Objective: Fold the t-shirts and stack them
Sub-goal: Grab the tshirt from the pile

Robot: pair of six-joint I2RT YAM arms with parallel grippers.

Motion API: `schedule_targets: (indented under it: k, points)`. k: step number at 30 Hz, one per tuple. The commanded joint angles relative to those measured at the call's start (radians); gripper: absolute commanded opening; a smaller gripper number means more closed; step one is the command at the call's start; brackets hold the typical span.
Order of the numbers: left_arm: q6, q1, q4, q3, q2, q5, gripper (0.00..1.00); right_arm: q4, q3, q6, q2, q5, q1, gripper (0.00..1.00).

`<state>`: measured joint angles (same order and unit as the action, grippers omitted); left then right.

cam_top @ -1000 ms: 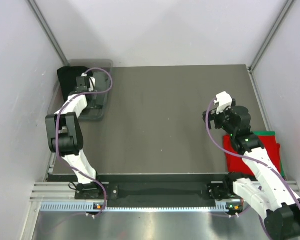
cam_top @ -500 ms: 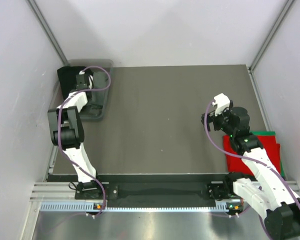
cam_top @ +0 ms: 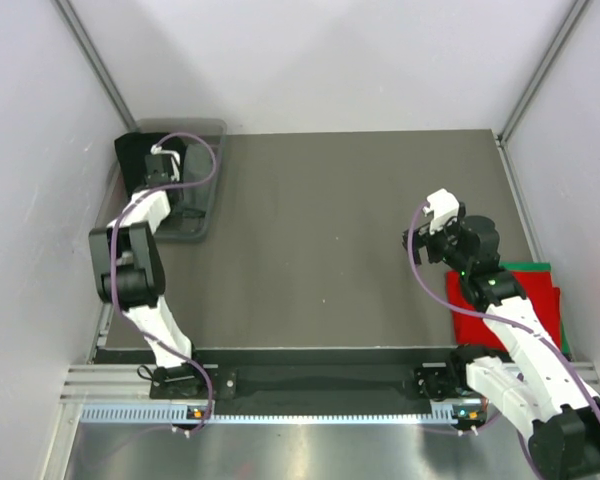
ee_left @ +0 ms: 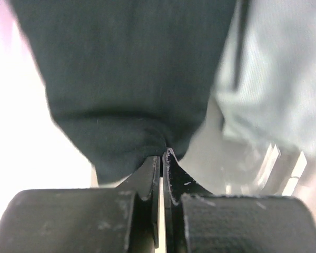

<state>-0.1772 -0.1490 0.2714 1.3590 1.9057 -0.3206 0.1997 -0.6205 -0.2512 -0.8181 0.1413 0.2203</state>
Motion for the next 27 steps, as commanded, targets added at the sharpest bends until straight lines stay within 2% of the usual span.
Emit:
schedule_targets:
  k: [1,4,7,15,22,27]
  points:
    - [0.033,-0.003,-0.081,-0.119,-0.216,0.083,0.00,-0.037,0.005,-0.017,0.019,0.017,-0.013,1.00]
    - [0.035,-0.001,-0.075,-0.173,-0.380,0.113,0.00,-0.037,0.005,-0.017,0.023,0.024,-0.016,1.00]
    - [0.035,-0.001,-0.057,-0.193,-0.482,0.143,0.00,-0.033,0.005,-0.019,0.023,0.029,-0.019,1.00]
    - [0.084,-0.001,0.063,-0.089,-0.614,0.285,0.00,-0.019,0.008,-0.023,0.025,0.073,-0.056,1.00]
    - [0.143,0.009,0.161,0.219,-0.551,0.420,0.00,-0.011,0.013,-0.034,0.005,0.095,-0.087,1.00]
    - [0.134,0.141,0.276,0.540,-0.427,0.402,0.00,-0.017,0.011,-0.034,-0.012,0.093,-0.090,1.00]
